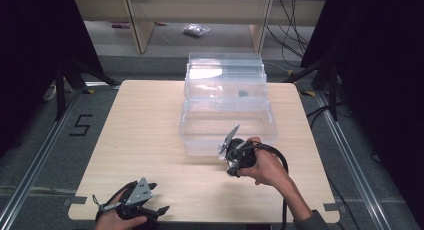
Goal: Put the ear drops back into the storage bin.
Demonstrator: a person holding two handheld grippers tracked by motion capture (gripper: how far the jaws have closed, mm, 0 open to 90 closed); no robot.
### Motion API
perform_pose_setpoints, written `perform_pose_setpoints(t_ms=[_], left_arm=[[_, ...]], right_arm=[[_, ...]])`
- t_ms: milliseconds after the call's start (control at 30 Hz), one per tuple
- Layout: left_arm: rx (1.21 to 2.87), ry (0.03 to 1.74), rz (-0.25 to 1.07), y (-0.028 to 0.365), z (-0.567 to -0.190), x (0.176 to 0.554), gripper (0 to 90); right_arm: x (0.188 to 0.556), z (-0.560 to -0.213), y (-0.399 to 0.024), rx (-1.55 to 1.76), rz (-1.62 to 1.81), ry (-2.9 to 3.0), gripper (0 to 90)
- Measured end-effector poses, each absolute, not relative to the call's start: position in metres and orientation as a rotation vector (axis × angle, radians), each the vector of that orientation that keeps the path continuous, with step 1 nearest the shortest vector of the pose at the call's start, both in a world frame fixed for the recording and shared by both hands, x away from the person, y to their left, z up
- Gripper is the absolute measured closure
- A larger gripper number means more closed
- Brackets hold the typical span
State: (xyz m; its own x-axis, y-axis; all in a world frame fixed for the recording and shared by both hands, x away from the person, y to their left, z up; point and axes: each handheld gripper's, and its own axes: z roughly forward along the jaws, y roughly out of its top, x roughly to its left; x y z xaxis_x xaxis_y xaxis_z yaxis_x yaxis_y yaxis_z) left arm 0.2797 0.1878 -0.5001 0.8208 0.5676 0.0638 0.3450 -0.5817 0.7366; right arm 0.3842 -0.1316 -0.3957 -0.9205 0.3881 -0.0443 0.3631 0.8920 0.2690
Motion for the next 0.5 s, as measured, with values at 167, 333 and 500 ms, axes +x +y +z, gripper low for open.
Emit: perform_pose_setpoints(t_ms=[167, 333, 500], left_arm=[[2.230, 0.686, 0.366, 0.187, -0.501, 0.278, 17.9], [2.234, 0.672, 0.378, 0.187, -0.501, 0.279, 17.9], [2.224, 0.691, 0.366, 0.186, -0.501, 0.278, 17.8]], right_arm=[[0.386, -0.387, -0.140, 0.644, 0.426, 2.958, 60.1], [0.388, -0.380, -0.150, 0.663, 0.412, 2.955, 60.1], [0.389, -0.371, -0.163, 0.677, 0.446, 2.928, 60.1]])
